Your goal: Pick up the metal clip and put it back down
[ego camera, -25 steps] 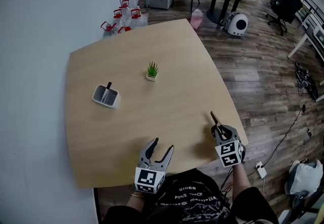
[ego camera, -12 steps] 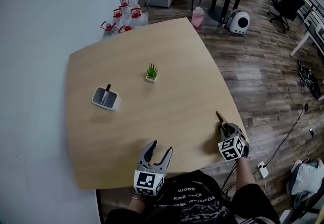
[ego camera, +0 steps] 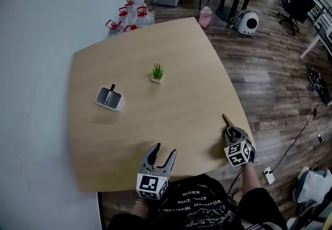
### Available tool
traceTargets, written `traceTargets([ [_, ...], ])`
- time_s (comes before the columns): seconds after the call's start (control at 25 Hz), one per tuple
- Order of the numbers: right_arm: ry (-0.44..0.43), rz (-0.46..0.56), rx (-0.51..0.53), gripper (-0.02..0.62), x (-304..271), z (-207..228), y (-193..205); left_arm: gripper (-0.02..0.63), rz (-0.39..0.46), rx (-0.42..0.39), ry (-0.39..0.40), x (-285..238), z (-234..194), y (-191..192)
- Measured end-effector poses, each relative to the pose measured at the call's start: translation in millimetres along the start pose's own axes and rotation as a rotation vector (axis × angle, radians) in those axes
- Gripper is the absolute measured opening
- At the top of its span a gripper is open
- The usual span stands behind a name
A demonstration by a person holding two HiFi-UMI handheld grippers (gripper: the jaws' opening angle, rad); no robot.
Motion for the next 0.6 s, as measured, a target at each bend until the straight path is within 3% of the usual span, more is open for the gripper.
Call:
traceTargets([
  [0.2, -0.061, 0.048, -0.094, 0.27, 7.8, 3.8, -3.6, 0.252, 0.002, 0.008, -0.011, 2.7, -1.2, -0.5],
  [0.6, -0.1, 0.227, -0.29, 0.287, 57.8, -1.9, -20.9, 0.252, 0.032, -0.003, 0.018, 8.8, 2.0, -2.6],
])
Point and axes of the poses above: the fingertips, and each gripper's own axes: x backward along the fingers, z to its right, y out of its underside, the point moved 8 cm from there along x, backward along the fingers, and after that the axes turned 7 degrees about -z, right-handed, at the moved point
